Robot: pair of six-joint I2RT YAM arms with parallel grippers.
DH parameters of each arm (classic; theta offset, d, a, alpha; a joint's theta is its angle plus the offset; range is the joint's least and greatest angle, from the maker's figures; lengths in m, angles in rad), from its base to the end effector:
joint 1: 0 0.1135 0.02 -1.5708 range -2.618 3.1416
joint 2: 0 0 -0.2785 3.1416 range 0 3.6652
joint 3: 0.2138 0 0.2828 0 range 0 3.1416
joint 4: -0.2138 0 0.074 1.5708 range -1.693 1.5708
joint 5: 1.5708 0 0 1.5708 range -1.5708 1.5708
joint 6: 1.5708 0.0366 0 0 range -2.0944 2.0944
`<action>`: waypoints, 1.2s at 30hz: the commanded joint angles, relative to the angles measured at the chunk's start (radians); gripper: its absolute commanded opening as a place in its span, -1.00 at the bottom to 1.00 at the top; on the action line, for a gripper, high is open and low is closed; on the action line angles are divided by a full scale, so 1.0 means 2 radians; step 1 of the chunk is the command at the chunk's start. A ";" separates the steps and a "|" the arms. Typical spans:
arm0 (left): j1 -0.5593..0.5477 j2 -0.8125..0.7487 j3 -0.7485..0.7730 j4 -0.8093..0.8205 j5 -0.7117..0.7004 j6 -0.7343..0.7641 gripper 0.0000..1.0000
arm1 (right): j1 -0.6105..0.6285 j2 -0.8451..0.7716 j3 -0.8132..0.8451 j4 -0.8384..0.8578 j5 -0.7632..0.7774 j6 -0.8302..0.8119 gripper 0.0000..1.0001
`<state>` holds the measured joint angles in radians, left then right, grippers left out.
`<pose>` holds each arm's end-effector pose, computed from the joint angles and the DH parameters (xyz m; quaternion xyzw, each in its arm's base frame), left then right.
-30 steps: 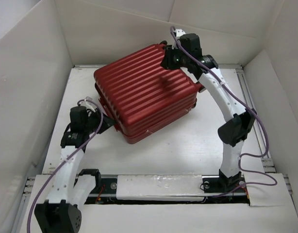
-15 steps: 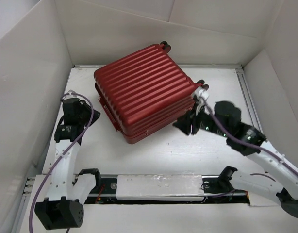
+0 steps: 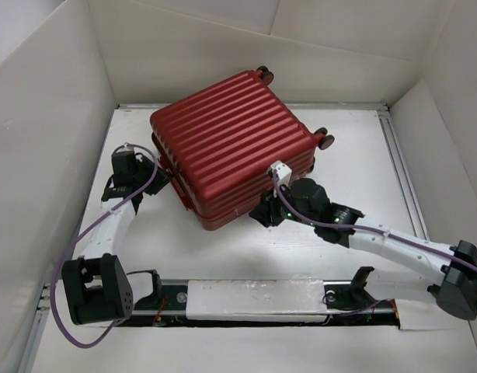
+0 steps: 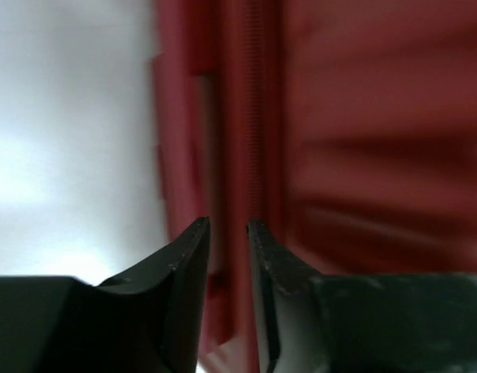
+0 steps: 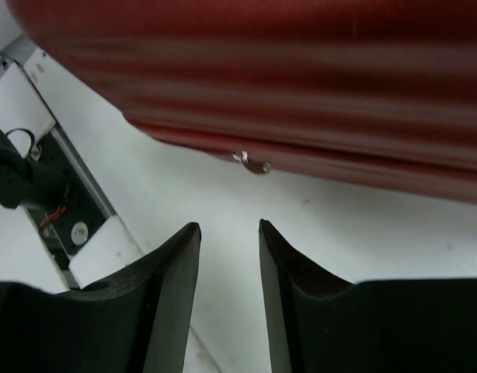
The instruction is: Pack the luggage
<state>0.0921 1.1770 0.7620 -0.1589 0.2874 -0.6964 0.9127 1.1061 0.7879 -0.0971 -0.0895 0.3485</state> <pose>0.2816 0.0156 0.2549 -0.2707 0.8289 -0.2609 0.4143 0.1671 0.2216 0.2884 -0.2564 0.7970 0.3520 0.4186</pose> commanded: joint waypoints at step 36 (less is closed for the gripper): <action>0.002 0.030 0.009 -0.050 -0.081 0.065 -0.59 | 0.082 -0.127 -0.099 0.052 0.147 0.074 0.12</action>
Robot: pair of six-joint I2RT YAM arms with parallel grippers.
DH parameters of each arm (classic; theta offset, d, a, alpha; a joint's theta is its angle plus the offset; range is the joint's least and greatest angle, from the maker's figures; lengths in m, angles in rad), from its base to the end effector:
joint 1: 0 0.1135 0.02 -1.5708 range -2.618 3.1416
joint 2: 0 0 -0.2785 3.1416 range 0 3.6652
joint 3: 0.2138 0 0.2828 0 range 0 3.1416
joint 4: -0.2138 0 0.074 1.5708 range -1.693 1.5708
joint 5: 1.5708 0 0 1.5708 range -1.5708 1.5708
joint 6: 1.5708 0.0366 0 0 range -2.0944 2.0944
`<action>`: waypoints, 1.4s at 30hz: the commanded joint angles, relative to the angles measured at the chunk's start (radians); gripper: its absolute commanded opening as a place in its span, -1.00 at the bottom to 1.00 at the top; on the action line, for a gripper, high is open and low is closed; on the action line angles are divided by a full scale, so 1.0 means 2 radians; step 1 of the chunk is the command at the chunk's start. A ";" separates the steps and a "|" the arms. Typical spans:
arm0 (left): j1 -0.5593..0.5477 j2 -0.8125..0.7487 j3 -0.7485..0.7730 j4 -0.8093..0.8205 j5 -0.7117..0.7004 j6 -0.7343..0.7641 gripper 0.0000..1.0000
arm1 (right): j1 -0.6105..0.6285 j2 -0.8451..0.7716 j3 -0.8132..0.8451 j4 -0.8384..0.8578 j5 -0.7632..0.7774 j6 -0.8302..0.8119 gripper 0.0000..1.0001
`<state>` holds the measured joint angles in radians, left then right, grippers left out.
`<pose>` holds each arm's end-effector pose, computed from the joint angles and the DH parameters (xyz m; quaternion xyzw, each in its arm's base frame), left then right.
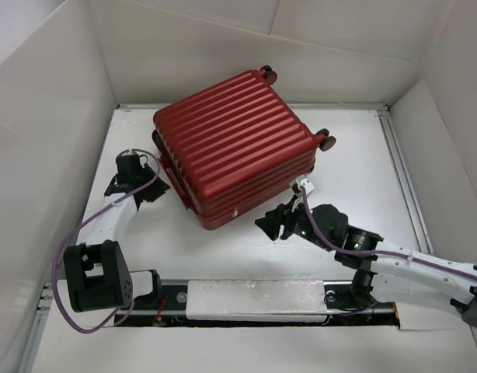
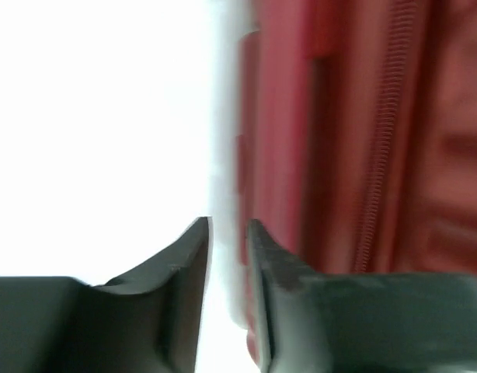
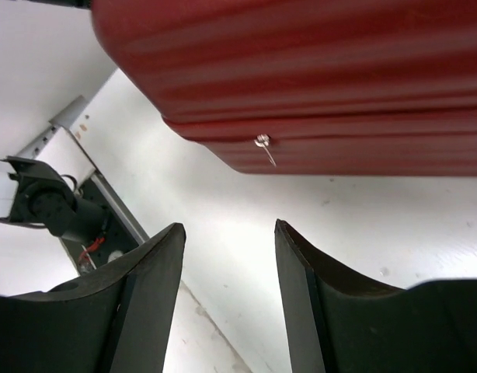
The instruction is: Pack the luggage
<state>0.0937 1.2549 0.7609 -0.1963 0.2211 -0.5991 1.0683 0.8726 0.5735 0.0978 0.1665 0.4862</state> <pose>0.2893 0.0191 0.2302 -0.2610 0.8617 -0.2025 0.3852 0.1164 0.1992 0.2807 -0.1711 0.7545 0.3961 0.4945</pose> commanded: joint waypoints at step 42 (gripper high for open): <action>0.001 0.064 -0.012 0.093 0.035 -0.006 -0.46 | 0.004 -0.008 0.005 -0.083 -0.008 0.002 0.10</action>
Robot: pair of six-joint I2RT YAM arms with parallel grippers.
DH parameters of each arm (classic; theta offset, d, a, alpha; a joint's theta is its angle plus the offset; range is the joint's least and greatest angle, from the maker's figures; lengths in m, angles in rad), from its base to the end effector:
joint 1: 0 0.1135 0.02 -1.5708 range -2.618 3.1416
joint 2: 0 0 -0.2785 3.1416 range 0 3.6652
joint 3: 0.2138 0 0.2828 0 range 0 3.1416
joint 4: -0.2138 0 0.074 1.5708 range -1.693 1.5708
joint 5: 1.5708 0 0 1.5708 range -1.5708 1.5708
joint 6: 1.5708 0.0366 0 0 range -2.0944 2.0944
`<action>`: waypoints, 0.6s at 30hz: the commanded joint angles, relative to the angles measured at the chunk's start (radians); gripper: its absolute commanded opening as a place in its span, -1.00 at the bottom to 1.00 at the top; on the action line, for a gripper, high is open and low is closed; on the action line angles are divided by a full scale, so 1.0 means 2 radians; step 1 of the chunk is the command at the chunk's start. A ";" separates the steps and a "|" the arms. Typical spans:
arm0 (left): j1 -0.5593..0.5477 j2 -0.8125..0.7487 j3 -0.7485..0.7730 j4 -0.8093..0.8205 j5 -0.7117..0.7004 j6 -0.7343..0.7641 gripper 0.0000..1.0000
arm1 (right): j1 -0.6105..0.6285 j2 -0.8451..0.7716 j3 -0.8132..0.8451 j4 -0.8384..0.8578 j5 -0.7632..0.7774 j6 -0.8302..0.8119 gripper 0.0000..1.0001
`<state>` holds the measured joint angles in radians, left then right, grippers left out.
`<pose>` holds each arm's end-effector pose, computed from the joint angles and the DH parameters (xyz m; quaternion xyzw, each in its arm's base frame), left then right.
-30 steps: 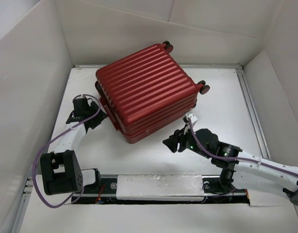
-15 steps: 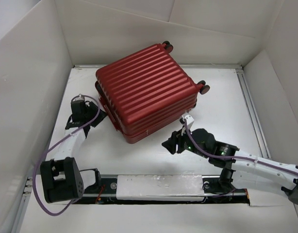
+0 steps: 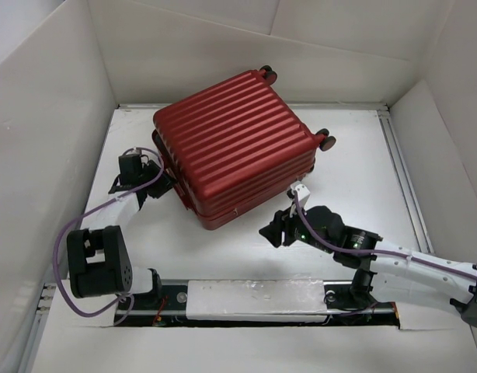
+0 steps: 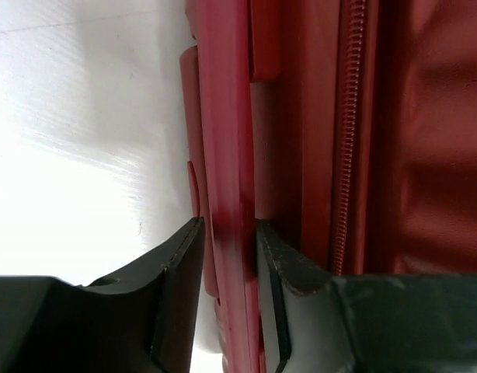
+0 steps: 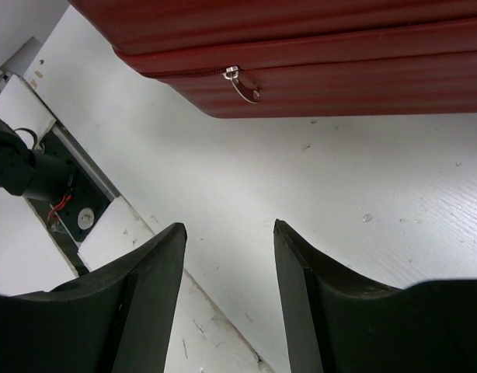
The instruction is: Pack the luggage
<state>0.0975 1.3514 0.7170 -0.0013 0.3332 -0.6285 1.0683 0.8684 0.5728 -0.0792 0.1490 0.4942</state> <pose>0.3046 0.0178 0.2054 -0.2427 0.8495 -0.2595 0.3900 0.1129 0.1941 0.2626 -0.1931 0.8023 0.3517 0.4420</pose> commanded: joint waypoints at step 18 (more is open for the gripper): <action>-0.232 -0.126 -0.121 -0.006 -0.015 -0.094 -1.00 | -0.137 0.022 0.095 -0.177 0.117 0.040 -0.17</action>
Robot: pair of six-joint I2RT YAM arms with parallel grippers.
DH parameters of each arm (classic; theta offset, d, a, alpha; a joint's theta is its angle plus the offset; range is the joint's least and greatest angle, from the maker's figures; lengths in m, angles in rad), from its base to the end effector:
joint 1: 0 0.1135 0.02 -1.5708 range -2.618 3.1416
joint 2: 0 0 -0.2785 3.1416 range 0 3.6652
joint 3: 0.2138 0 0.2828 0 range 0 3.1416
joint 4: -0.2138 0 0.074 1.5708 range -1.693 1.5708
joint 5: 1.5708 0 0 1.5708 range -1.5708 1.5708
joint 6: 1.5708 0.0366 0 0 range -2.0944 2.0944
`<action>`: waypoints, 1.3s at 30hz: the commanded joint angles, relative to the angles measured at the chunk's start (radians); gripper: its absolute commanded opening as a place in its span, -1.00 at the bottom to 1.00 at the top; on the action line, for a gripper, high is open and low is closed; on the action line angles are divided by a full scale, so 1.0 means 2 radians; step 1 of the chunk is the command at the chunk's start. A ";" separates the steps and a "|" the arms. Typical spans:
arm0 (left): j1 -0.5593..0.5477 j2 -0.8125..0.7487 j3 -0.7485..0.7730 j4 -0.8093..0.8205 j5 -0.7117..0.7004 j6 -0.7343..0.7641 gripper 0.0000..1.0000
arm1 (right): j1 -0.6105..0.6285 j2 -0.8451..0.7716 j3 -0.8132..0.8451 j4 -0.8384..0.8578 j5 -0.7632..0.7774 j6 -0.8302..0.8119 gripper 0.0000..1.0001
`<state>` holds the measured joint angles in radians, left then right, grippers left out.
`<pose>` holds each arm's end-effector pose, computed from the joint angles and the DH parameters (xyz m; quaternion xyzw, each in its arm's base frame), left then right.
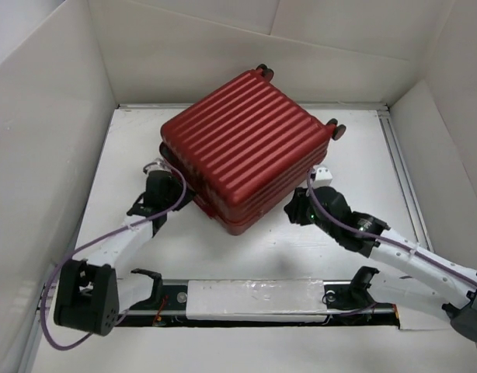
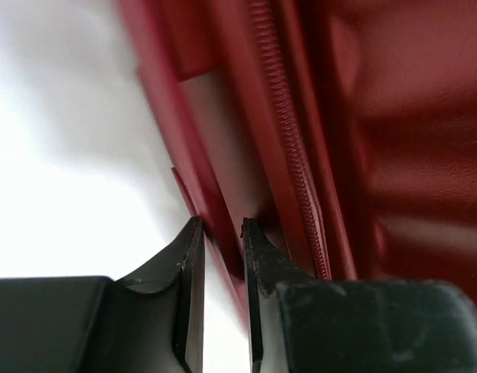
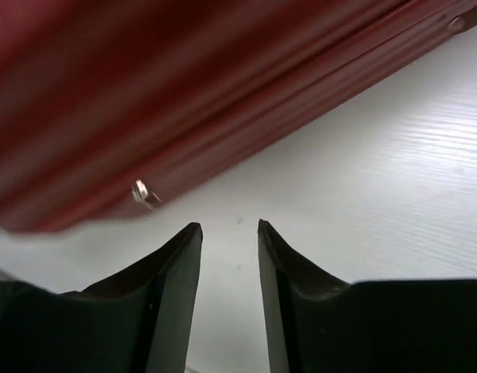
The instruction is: Pack the luggage
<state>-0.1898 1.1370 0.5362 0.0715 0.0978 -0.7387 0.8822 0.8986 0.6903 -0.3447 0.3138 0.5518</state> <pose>0.2548 -0.0526 0.2037 -0.2114 0.8406 -0.2604 0.4254 0.1498 0.1642 0.2758 -0.0667 0.8633 0.2134 0.4524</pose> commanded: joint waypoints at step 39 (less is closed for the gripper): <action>0.119 0.335 0.542 -0.211 0.137 0.069 -1.00 | -0.209 0.022 0.074 -0.034 -0.198 -0.097 -0.95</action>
<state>0.0475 1.8404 1.5551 -0.3698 0.2871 -0.6353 0.4400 0.9543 0.8623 -0.4454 -0.0574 0.3435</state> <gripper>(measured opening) 0.003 0.032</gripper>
